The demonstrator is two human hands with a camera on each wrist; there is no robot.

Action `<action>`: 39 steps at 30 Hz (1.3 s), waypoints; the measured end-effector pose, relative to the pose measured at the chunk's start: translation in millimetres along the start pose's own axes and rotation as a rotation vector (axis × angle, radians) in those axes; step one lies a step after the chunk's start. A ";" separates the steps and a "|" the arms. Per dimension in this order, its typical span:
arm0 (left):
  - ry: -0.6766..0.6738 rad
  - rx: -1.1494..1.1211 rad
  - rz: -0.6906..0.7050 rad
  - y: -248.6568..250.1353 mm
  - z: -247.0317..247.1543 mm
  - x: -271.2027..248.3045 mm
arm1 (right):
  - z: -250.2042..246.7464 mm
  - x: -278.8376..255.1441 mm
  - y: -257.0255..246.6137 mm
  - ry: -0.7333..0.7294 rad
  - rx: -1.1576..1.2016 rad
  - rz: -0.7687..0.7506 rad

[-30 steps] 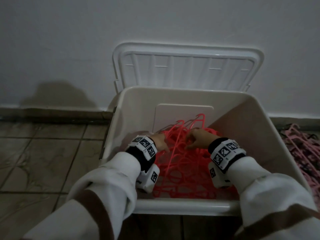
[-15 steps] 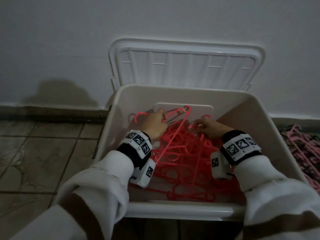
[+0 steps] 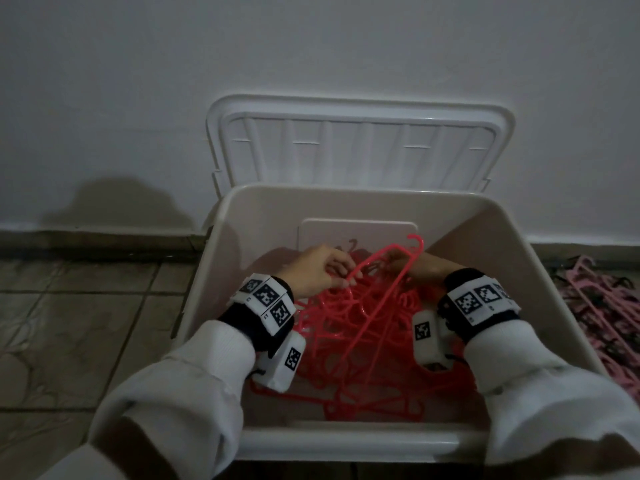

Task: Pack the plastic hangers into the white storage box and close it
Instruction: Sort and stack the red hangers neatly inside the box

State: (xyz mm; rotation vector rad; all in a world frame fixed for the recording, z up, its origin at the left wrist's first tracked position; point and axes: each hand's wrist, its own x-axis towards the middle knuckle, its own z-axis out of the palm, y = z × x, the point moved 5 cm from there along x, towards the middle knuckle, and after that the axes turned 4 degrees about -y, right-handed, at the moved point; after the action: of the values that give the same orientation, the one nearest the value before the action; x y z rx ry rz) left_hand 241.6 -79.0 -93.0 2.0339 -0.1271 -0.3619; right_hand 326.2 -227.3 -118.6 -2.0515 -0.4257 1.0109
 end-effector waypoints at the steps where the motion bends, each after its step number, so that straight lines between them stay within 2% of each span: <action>1: 0.005 0.003 0.002 -0.3 -1.8 0.0 | 2.0 -1.9 0.3 -0.034 0.093 0.019; 4: -0.027 0.047 -0.026 -0.8 -3.0 -1.5 | -0.1 -6.3 5.2 -0.136 0.398 0.086; 7: -0.165 0.149 -0.063 -2.0 6.9 -4.8 | -3.2 -9.5 6.6 -0.228 0.515 0.165; 9: -0.182 0.167 -0.064 -2.5 12.2 -5.2 | 1.9 -16.0 0.0 -0.264 0.336 0.183; 13: -0.125 0.132 -0.054 2.3 16.2 -2.0 | 15.3 -22.3 -8.1 -0.383 -0.083 0.119; 17: -0.132 0.079 0.033 12.1 14.5 -3.2 | 15.3 -18.7 -9.9 -0.346 -0.159 0.084; 19: -0.042 0.135 0.039 12.1 8.9 -3.9 | 9.8 -18.1 -12.5 -0.320 -0.238 0.018; 23: 0.269 0.349 -0.036 4.8 -13.3 -5.3 | 3.1 -25.0 -17.9 -0.333 -0.206 -0.055; 24: 0.274 0.381 -0.095 -1.9 -16.2 -5.3 | 2.2 -26.7 -19.8 -0.345 -0.194 -0.074; 25: 0.217 0.381 -0.184 -9.6 -16.2 -5.2 | 0.9 -28.7 -22.6 -0.348 -0.186 -0.096; 27: -0.042 0.361 -0.357 -26.9 -3.9 -3.9 | -4.0 -30.6 -27.2 -0.331 -0.163 -0.139; 28: -0.157 0.369 -0.410 -32.9 3.3 -3.3 | -7.1 -31.5 -29.2 -0.316 -0.144 -0.154; 29: -0.204 0.365 -0.428 -33.1 7.0 -4.0 | -9.9 -32.7 -30.9 -0.297 -0.127 -0.165; 34: -0.225 0.010 -0.324 -23.1 13.0 -3.7 | -18.6 -35.9 -30.6 -0.207 -0.084 -0.183; 39: -0.176 0.102 -0.338 -27.1 9.6 -2.5 | -21.4 -32.1 -27.3 -0.115 -0.096 -0.154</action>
State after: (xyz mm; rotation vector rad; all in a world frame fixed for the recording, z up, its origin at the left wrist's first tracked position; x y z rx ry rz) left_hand 234.5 -73.7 -120.4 2.1232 0.0947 -0.7603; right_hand 324.1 -239.9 -73.0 -2.0158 -0.6932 1.0348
